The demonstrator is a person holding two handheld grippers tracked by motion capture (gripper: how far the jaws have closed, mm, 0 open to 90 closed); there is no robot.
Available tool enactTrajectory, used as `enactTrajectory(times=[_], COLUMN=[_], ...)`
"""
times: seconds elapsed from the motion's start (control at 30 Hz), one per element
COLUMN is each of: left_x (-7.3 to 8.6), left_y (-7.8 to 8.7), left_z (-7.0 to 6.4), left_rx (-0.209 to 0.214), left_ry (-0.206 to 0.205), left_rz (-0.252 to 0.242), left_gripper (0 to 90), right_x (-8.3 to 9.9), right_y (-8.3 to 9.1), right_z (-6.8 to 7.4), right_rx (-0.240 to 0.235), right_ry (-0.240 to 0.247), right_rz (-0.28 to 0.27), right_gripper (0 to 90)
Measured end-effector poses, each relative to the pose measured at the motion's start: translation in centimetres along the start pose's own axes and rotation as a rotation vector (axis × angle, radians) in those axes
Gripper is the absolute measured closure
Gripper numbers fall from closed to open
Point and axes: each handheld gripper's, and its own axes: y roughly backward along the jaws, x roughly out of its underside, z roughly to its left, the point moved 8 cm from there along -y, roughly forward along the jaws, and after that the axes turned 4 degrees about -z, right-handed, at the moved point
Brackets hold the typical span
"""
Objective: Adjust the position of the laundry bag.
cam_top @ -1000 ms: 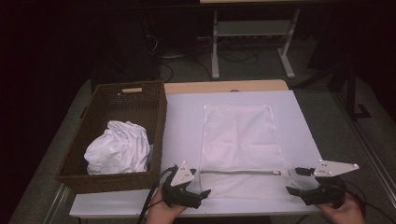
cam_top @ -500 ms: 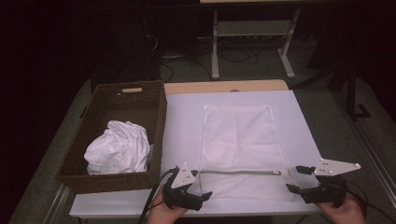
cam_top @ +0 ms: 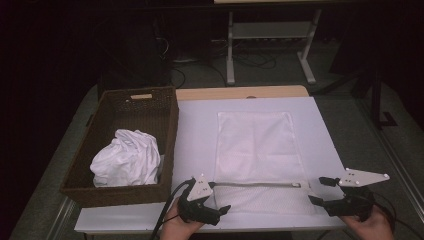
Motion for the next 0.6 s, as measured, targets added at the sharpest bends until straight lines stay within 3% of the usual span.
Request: enactTrajectory(times=[0.27, 0.6], left_x=[-1.0, -3.1], left_y=[-0.2, -2.7], left_z=[-0.7, -1.7], left_rx=[0.023, 0.079], left_ry=[0.005, 0.011], left_rz=[-0.02, -0.012], left_gripper=[16.7, 16.7], right_x=[-0.5, -0.9], right_y=[-0.2, 0.2], right_z=[0.1, -0.9], right_rx=[-0.004, -0.008], right_ry=[-0.007, -0.039], right_rz=[-0.002, 0.004], right_gripper=[26.3, 32.5])
